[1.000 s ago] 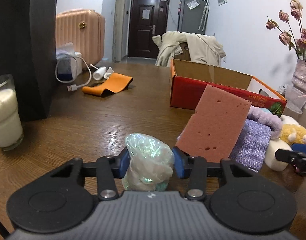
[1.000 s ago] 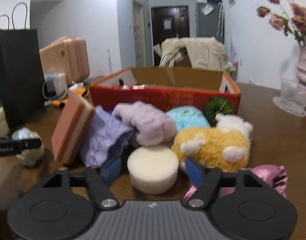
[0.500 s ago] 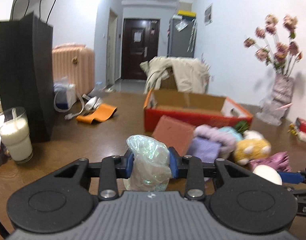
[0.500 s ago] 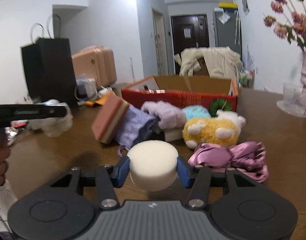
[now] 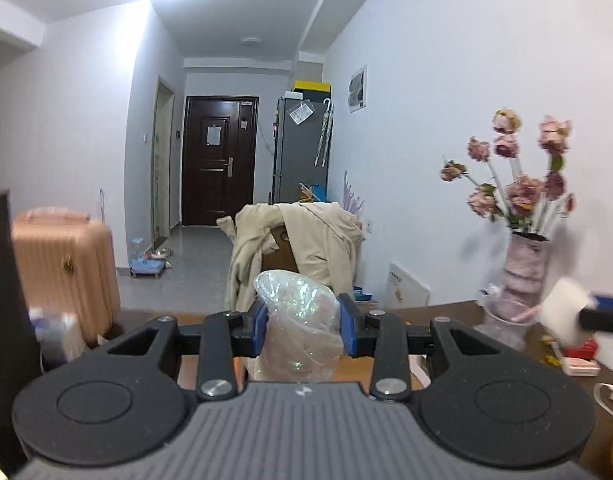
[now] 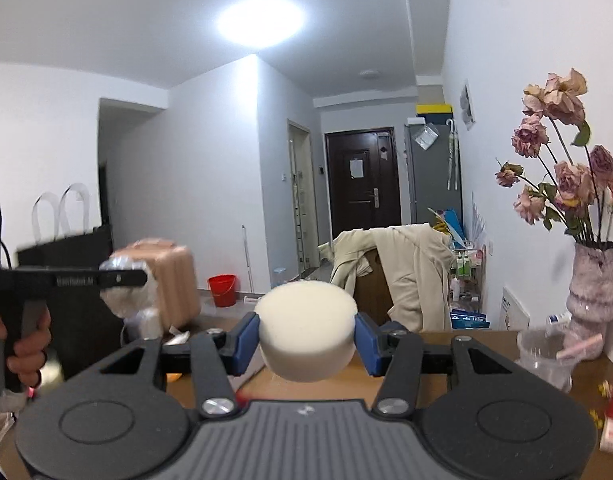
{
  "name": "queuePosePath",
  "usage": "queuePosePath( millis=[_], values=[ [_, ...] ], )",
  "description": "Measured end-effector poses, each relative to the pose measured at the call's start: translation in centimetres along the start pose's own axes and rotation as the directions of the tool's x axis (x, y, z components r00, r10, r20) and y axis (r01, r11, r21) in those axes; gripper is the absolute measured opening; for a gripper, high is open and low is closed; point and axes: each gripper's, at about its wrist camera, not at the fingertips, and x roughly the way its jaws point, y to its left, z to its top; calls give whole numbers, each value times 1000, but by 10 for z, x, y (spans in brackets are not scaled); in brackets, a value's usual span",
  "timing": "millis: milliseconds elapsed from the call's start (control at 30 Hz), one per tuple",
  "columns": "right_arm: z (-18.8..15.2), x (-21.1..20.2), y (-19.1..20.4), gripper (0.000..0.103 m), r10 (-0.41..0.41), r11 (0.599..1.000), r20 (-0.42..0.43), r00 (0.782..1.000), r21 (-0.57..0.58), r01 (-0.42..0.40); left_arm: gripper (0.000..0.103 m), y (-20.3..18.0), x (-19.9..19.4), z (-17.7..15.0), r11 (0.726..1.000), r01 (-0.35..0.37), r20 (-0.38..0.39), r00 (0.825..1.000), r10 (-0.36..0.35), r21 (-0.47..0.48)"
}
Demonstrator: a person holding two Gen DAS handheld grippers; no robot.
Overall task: Organize soft objects
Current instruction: 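Carry both items into the cardboard box and open both tools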
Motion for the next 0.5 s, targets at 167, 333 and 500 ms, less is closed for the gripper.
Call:
queuePosePath(
  millis=[167, 333, 500],
  values=[
    [61, 96, -48, 51, 41, 997, -175, 984, 73, -29, 37, 18, 113, 43, 1000, 0, -151, 989, 2, 17],
    [62, 225, -81, 52, -23, 996, -370, 929, 70, 53, 38, 32, 230, 29, 1000, 6, -351, 936, 1, 18],
    [4, 338, -95, 52, -120, 986, -538, 835, 34, 163, 38, 37, 324, -34, 998, -8, -528, 848, 38, 59]
  ],
)
